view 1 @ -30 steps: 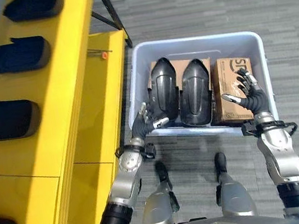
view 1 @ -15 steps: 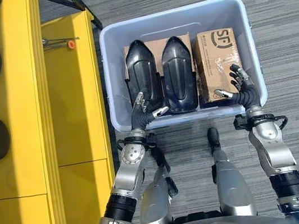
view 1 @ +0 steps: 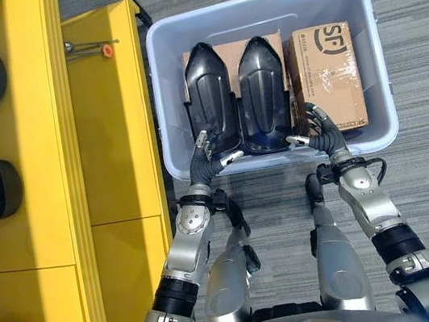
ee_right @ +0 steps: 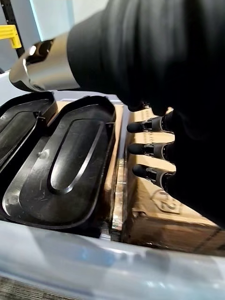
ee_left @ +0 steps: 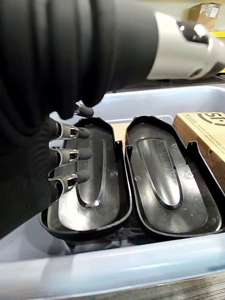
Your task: Move parts from the plastic box to the shelf.
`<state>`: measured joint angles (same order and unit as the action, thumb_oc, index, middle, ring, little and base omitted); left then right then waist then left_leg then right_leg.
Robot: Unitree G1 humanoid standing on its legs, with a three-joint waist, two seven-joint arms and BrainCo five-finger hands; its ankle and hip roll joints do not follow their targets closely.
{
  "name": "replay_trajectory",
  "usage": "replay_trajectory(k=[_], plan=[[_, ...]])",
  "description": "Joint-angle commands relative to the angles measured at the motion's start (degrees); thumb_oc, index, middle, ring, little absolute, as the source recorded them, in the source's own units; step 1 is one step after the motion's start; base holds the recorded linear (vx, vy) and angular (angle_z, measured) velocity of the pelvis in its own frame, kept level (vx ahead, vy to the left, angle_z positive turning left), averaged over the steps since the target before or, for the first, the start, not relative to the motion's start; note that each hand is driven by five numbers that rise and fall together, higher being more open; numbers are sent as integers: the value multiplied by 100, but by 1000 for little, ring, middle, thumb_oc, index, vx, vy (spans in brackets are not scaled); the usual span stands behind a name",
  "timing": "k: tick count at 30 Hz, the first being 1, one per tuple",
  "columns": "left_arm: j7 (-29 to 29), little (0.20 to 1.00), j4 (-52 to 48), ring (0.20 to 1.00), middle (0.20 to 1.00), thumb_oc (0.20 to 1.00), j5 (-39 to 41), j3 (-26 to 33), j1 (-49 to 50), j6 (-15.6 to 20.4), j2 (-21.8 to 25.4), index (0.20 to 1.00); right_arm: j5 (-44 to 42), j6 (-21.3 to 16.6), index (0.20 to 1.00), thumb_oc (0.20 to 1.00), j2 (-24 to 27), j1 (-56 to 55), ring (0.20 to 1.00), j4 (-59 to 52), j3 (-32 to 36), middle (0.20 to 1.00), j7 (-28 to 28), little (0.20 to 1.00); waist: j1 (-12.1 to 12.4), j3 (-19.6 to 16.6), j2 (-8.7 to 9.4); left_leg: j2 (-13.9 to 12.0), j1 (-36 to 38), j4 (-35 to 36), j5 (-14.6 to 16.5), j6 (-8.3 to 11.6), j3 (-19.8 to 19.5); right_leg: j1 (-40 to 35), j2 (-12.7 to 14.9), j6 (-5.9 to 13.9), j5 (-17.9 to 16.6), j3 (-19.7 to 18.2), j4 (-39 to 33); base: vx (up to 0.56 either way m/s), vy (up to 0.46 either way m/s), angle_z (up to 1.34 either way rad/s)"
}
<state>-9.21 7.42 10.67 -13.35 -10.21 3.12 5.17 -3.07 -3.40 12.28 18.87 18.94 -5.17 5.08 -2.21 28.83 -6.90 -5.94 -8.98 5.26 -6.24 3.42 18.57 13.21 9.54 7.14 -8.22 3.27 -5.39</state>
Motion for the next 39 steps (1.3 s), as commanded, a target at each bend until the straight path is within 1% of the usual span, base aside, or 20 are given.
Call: replay_trajectory(k=[1,2,10,14,17,27,30,39], plan=[[-85,1000,-120,1000,1000,1000,125,-65,-210,332,-32,1000,92,-318,1000,1000,-151,365,1000,-55,-41,1000,141,1000,74,96,145,248,-73,-26,-85,327,-390,-12,-227,-90,-305,-26,39,0,0,0],[-95,1000,-74,1000,1000,1000,132,-116,-240,331,-61,1000,85,-321,1000,1000,-150,549,1000,184,-68,1000,245,1000,96,96,125,247,-119,-26,-91,334,-396,31,-227,-92,-314,-23,39,0,0,0],[-175,1000,-158,1000,1000,1000,207,-224,-257,366,-81,1000,42,-299,1000,1000,-7,1198,1000,994,-27,1000,664,1000,211,96,43,247,-350,-26,-87,350,-384,296,-216,-89,-362,-41,39,0,0,0],[-190,1000,-230,1000,1000,1000,233,-214,-236,361,-54,1000,-33,-285,1000,1000,9,1328,1000,1281,-30,1000,705,1000,250,96,31,252,-406,-26,-88,356,-408,365,-230,-99,-362,-49,39,0,0,0],[-185,1000,-276,1000,1000,1000,274,-248,-190,350,-37,1000,-123,-281,1000,1000,3,1522,1000,1695,-16,1000,810,1000,301,96,-6,263,-458,-26,-84,354,-437,414,-217,-101,-374,-41,39,0,0,0],[-197,1000,-406,1000,1000,1000,328,-288,-145,354,-19,1000,-138,-269,1000,1000,248,1853,1000,2388,-74,1000,1016,1000,378,96,-34,283,-566,-26,-76,347,-462,518,-213,-107,-380,-19,39,0,0,0],[-204,1000,-435,1000,1000,1000,344,-310,-139,354,-11,1000,-211,-283,1000,1000,327,2075,1000,2855,-77,1000,1149,1000,402,96,-56,297,-608,-26,-74,346,-469,558,-206,-101,-386,-13,39,0,0,0],[-279,1000,-473,1000,1000,1000,370,-328,-157,364,-8,1000,-424,-286,1000,1000,424,2412,1000,3487,-58,1000,1423,1000,443,97,-73,312,-723,-26,-67,342,-491,672,-206,-102,-397,-15,39,0,0,0]])
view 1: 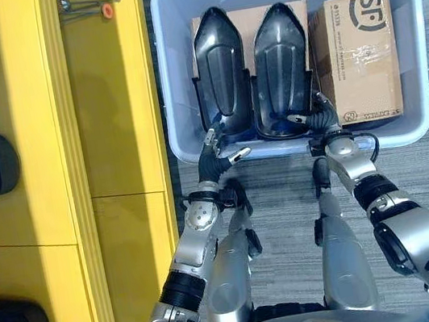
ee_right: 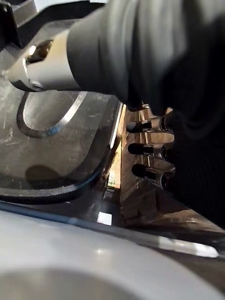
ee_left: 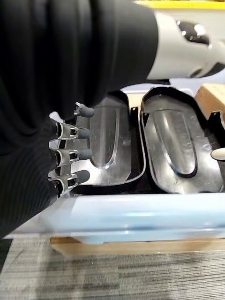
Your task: Move parts from the plastic box to the shelf.
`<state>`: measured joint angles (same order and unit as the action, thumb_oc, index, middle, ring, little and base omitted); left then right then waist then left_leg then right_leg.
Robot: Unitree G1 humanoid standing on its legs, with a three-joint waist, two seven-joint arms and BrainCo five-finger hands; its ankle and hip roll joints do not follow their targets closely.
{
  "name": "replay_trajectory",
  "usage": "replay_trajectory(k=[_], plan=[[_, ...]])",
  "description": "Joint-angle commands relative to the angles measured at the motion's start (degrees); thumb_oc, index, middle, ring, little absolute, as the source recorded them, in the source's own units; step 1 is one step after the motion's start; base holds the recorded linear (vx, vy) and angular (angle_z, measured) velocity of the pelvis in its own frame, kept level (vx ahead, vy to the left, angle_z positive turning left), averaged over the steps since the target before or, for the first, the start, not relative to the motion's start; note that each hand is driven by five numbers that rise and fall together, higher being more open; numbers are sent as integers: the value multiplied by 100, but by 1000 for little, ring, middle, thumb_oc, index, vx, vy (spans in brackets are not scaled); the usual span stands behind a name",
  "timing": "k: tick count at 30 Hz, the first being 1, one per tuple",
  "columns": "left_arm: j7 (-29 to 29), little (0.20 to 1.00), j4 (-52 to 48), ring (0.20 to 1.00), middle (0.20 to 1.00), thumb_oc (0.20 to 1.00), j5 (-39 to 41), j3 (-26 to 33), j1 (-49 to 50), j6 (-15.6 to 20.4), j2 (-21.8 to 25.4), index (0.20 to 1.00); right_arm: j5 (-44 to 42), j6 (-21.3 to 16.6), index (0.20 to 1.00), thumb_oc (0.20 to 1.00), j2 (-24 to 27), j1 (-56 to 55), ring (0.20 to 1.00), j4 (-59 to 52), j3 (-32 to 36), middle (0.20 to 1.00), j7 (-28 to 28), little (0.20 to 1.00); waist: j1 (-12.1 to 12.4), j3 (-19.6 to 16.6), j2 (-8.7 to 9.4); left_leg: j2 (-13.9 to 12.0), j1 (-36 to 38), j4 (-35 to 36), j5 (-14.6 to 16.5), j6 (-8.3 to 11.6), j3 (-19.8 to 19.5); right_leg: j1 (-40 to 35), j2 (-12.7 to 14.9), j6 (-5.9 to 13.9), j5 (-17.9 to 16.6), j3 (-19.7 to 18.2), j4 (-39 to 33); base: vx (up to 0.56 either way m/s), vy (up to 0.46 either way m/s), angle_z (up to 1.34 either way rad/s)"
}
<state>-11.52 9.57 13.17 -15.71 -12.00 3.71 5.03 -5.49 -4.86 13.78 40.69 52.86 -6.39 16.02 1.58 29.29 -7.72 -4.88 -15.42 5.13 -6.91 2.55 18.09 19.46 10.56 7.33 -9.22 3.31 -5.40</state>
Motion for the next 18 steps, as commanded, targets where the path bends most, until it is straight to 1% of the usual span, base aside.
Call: replay_trajectory(k=[1,9,11,16,18], plan=[[-67,1000,-709,1000,1000,1000,114,-88,29,295,22,1000,-185,-129,1000,1000,315,298,1000,209,78,1000,424,1000,72,50,15,212,-108,-13,3,428,-447,67,-308,-119,-295,-17,40,0,0,0],[-133,1000,-748,1000,1000,1000,119,-104,31,304,36,1000,-272,-128,1000,1000,429,533,1000,599,134,1000,677,1000,92,50,18,232,-188,-13,16,427,-462,137,-289,-121,-291,-10,40,1,2,0],[-148,1000,-815,1000,1000,1000,141,-147,53,303,61,1000,-350,-110,1000,1000,588,799,1000,965,105,1000,793,1000,125,50,2,243,-229,-13,17,423,-477,159,-268,-118,-294,17,40,6,16,1],[-177,1000,-1024,1000,1000,1000,154,-218,90,314,132,1000,-520,-112,1000,1000,915,1399,1000,1753,-241,1000,854,1000,223,50,-28,259,-437,-29,0,419,-509,346,-229,-102,-307,54,40,16,30,5],[-191,1000,-1059,1000,1000,1000,156,-228,108,319,134,1000,-534,-108,1000,1000,917,1494,1000,1829,-322,1000,855,1000,254,50,-31,264,-477,-37,-1,419,-509,375,-227,-100,-310,64,40,0,0,0]])
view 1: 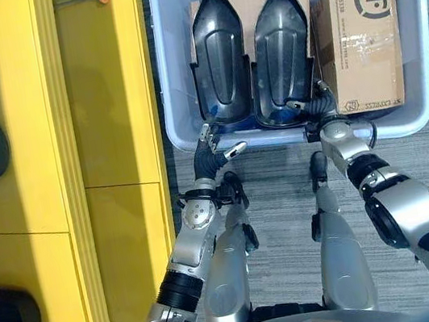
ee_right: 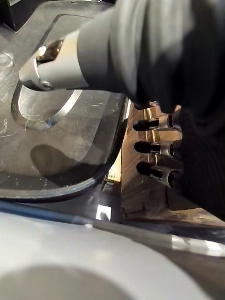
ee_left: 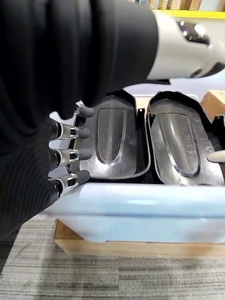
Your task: Move parts from the plastic box to the shelf.
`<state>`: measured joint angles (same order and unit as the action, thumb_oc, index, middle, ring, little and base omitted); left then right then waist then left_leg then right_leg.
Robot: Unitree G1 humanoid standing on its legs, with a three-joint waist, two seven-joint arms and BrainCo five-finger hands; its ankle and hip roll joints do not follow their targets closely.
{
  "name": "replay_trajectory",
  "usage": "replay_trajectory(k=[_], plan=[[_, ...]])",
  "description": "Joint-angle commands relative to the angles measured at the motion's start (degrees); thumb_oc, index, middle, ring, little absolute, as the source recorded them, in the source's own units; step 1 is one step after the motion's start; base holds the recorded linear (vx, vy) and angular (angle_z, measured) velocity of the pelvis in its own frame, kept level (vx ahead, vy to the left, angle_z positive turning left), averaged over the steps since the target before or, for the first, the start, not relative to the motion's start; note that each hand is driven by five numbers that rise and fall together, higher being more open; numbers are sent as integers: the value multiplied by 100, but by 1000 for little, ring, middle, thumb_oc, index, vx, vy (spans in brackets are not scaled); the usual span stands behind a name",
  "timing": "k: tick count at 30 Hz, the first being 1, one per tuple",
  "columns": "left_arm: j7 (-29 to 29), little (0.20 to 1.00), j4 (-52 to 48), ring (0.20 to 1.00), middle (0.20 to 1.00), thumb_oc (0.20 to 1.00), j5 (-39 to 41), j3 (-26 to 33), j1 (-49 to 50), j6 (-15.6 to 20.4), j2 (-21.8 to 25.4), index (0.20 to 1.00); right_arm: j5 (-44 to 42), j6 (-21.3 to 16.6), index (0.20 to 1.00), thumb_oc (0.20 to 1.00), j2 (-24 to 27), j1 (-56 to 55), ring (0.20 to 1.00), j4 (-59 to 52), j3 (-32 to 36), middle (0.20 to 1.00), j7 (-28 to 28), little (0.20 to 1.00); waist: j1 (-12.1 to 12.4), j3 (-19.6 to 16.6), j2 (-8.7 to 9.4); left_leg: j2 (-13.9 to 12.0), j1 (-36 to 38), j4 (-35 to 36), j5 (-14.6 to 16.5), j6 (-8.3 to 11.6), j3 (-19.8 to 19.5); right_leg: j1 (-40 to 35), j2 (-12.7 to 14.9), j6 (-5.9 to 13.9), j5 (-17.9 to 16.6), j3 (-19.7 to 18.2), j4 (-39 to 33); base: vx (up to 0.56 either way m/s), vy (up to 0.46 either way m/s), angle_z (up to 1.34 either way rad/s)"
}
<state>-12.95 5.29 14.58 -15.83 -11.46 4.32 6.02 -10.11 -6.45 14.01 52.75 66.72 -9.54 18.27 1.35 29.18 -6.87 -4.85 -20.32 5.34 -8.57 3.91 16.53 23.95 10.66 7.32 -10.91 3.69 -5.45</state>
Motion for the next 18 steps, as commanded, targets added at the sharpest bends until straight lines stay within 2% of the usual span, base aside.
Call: replay_trajectory(k=[1,8,17,18], plan=[[-39,1000,-668,1000,1000,1000,21,-238,74,266,38,1000,-71,46,1000,1000,923,374,1000,539,-87,1000,625,1000,299,61,-126,271,-46,-85,171,281,-357,-40,-224,-94,-143,39,45,17,24,-4],[-40,1000,-870,1000,1000,1000,25,-394,81,292,88,1000,-146,29,1000,1000,1155,770,1000,970,-460,1000,615,1000,412,61,-188,287,-438,-263,225,268,-387,231,-156,-73,-185,101,45,2,5,0],[-83,1000,-967,1000,1000,1000,54,-357,83,340,122,1000,-173,34,1000,1000,1234,802,1000,1109,-647,1000,537,1000,451,61,-203,308,-569,-293,251,253,-398,350,-128,-58,-201,129,45,1,9,2],[-96,1000,-967,1000,1000,1000,68,-322,90,360,125,1000,-168,25,200,200,1187,759,200,1048,-661,200,490,200,436,61,-184,304,-564,-293,255,251,-399,356,-126,-60,-206,124,45,-4,7,7]])
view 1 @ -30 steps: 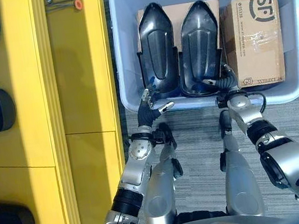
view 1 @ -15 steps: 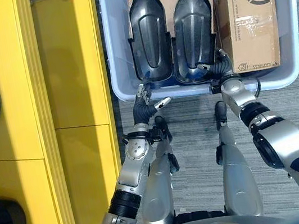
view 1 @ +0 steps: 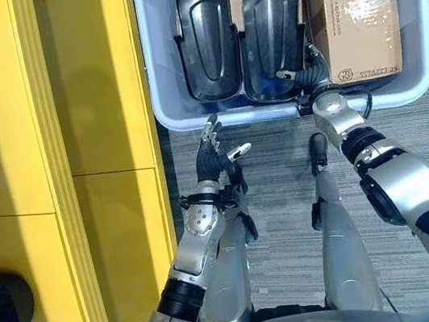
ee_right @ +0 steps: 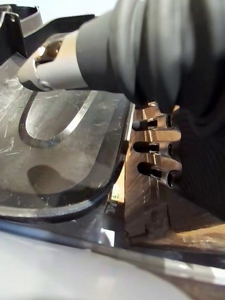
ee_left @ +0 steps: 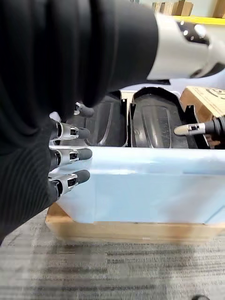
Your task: Move parts from the plastic box to the shelf.
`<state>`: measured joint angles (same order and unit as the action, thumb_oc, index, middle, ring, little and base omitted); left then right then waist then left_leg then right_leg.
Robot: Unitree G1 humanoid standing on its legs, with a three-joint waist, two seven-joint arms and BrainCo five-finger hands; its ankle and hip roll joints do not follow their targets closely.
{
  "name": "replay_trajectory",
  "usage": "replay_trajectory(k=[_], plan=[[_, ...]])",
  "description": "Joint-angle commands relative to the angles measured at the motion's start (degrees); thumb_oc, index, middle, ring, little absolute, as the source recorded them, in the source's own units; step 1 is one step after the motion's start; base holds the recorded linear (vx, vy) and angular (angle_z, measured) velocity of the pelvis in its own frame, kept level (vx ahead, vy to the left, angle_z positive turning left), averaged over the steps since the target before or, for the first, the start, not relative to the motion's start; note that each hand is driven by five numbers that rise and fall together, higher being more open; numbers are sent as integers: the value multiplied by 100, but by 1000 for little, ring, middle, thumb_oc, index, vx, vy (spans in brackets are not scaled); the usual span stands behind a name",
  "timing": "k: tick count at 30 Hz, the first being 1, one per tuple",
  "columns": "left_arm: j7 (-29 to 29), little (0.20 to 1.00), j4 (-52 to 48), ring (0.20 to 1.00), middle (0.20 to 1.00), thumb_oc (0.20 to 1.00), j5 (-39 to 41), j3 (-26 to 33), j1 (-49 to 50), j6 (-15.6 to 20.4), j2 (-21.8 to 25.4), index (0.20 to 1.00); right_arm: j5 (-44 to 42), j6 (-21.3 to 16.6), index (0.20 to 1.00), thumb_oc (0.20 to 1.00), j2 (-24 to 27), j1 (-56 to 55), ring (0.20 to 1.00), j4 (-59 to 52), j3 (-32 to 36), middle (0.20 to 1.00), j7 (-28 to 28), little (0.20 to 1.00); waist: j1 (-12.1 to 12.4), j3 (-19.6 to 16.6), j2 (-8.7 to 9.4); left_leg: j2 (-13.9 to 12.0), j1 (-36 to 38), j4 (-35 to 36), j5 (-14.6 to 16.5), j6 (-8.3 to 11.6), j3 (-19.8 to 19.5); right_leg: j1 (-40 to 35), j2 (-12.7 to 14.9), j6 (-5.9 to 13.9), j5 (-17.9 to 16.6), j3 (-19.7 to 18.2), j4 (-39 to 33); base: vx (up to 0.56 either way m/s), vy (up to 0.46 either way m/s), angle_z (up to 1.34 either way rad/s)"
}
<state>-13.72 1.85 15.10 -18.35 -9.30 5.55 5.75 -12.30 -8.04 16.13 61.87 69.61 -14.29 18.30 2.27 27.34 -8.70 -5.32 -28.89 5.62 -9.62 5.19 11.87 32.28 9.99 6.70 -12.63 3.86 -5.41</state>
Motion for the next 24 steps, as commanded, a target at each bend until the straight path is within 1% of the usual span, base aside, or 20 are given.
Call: replay_trajectory(k=[1,10,20,24], plan=[[-18,1000,-622,1000,1000,1000,17,-70,-125,236,153,1000,51,184,200,200,973,-155,200,757,-186,200,488,200,343,246,1,351,292,-321,360,124,68,-477,-59,2,-34,106,41,-8,13,5],[10,1000,-599,1000,1000,1000,88,-28,-35,239,158,1000,18,169,200,200,845,-410,200,623,38,200,451,200,308,246,4,356,538,-254,363,123,63,-676,-49,-5,8,126,41,-4,3,2],[95,1000,-580,1000,1000,1000,116,-43,59,197,193,1000,-66,141,200,200,810,-652,200,453,322,200,399,200,282,246,15,339,812,-193,354,126,51,-905,-46,-7,35,152,41,-4,-5,2],[129,1000,-513,1000,1000,1000,113,17,90,168,189,1000,-97,72,200,200,700,-888,200,-35,487,200,364,200,235,246,71,319,908,-184,355,127,54,-988,-56,-14,46,165,41,0,0,0]])
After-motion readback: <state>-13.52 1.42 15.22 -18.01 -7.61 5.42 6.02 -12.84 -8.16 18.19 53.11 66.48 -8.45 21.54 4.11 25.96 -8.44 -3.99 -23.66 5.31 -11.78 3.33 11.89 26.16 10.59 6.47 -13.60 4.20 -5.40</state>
